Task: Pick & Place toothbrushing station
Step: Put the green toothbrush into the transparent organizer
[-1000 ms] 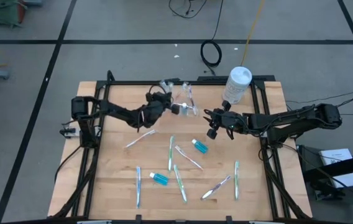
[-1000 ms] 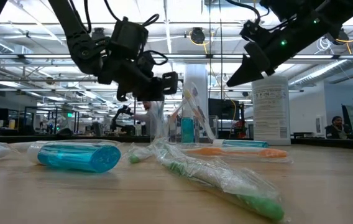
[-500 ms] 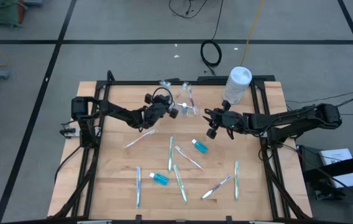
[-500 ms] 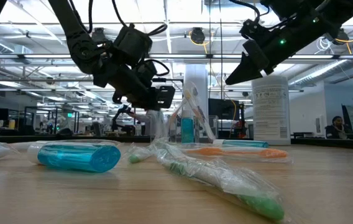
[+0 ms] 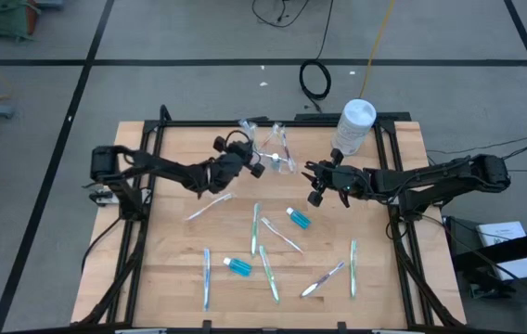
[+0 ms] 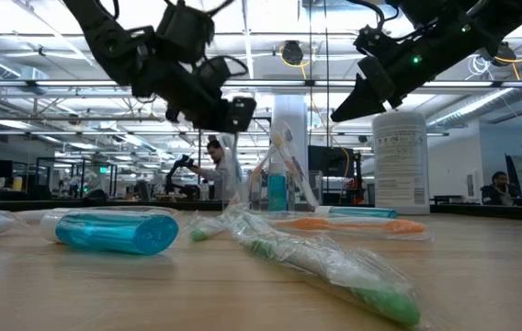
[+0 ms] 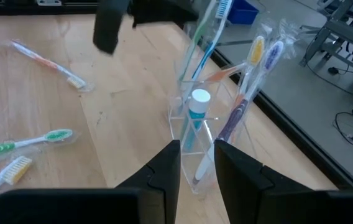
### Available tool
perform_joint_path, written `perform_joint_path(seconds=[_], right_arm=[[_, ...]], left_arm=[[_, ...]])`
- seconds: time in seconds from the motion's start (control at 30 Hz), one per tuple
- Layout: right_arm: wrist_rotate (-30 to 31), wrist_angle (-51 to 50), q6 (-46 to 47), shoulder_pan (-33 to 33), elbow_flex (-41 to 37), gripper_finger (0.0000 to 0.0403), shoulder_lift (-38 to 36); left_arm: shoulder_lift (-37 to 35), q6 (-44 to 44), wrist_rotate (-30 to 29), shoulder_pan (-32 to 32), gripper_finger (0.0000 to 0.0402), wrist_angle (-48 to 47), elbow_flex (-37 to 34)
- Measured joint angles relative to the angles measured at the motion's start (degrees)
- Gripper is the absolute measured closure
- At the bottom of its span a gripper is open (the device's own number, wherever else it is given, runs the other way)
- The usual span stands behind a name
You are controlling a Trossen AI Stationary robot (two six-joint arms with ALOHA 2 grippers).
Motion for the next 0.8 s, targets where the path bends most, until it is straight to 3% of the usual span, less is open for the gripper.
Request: perform_joint_path(seconds=[0.3, 0.47, 0.7, 0.8], right_arm=[[-0.11, -0.02, 0.15, 0.0, -0.01, 0.0314, 0.0], [-0.15, -0.02, 0.17, 0.02, 0.0, 0.0314, 0.0], [-0.15, 0.04, 0.19, 0.03, 0.0, 0.0314, 0.01], [-0.15, 0.04, 0.19, 0.04, -0.01, 0.0314, 0.0]], left_arm=[[-4.01, -1.85, 1.55, 0.41, 0.0376, -5.52, 0.02], [-3.55, -5.57, 6.1, 1.89, 0.0369, -10.75, 0.01], [-3.6, -8.21, 10.1, 3.31, 0.03, -10.53, 0.02], [-3.62, -9.56, 15.86, 4.11, 0.0269, -12.61, 0.02]])
